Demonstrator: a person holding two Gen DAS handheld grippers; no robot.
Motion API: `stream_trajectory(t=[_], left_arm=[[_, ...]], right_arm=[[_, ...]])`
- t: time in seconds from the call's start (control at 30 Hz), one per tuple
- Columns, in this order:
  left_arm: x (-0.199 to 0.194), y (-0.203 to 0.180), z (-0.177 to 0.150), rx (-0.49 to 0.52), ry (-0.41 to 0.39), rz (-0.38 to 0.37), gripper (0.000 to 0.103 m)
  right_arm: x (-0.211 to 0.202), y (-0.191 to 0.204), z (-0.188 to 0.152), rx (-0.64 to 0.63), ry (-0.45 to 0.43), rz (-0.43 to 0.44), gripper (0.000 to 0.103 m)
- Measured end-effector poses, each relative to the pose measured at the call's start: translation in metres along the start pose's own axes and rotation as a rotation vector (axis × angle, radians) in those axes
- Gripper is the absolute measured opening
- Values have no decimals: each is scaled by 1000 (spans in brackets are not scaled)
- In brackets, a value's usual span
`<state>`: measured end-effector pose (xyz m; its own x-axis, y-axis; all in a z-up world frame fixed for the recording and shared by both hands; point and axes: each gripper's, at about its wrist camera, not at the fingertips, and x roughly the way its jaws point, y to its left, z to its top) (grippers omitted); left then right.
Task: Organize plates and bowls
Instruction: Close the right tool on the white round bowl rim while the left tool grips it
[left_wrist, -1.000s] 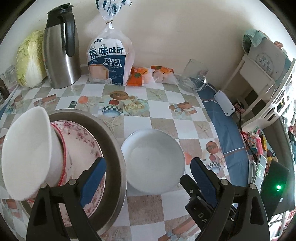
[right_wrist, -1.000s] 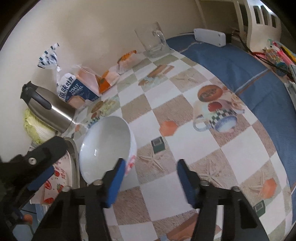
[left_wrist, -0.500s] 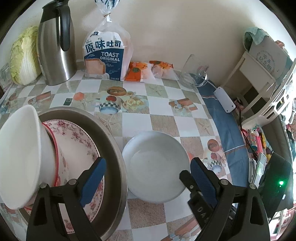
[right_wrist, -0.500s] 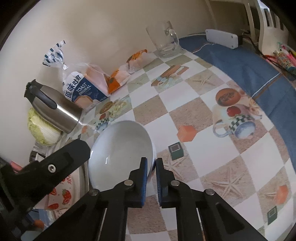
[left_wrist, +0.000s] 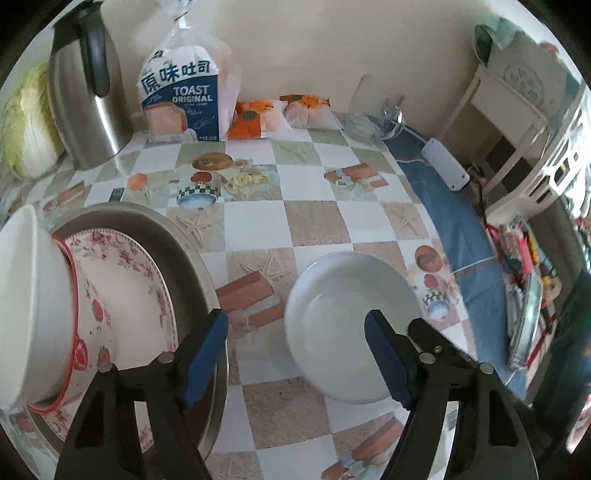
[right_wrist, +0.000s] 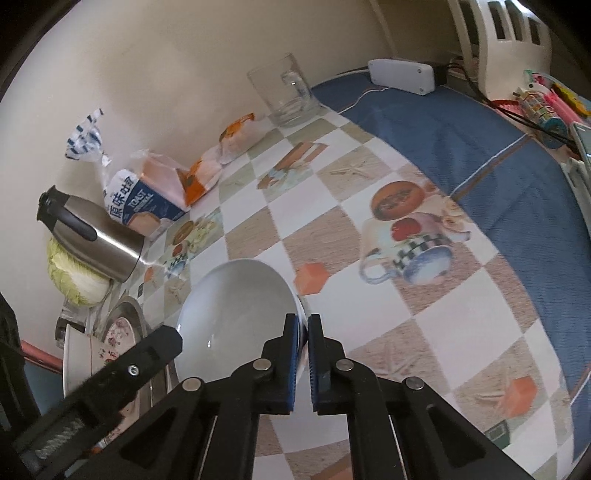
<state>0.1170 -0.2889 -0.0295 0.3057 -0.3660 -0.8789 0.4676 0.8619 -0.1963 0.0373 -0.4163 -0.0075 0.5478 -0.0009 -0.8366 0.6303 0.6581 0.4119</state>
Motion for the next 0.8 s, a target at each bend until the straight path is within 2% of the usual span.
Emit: stream_trajectory(t=[0.1,0.17,0.3,0.37,0.5,0.57,0.63,0.8], left_arm=[[0,-2,-1,15,0,4,73],[1,-2,-1,6,13,-16,62],[5,-5,-2,22,23,-10,60],[8,-5,-3,13,36,-19,47],[19,-6,-7,8,62,-20,40],[24,-5,-9,4,75,-28,30],[29,-6,-11,4,83,-40,25],[33,-10,-14,22,60,-31,19]], right_arm=[[-2,-7,1,14,1,4,6],[-3,-9,2,17,-1,1,6],[-3,-9,2,18,0,1,6],[-4,-10,2,20,0,2,6],[-4,-10,2,21,0,3,6],[-4,-10,1,22,1,1,6],[-3,-10,1,20,3,-1,6],[0,-11,0,17,12,-6,6]])
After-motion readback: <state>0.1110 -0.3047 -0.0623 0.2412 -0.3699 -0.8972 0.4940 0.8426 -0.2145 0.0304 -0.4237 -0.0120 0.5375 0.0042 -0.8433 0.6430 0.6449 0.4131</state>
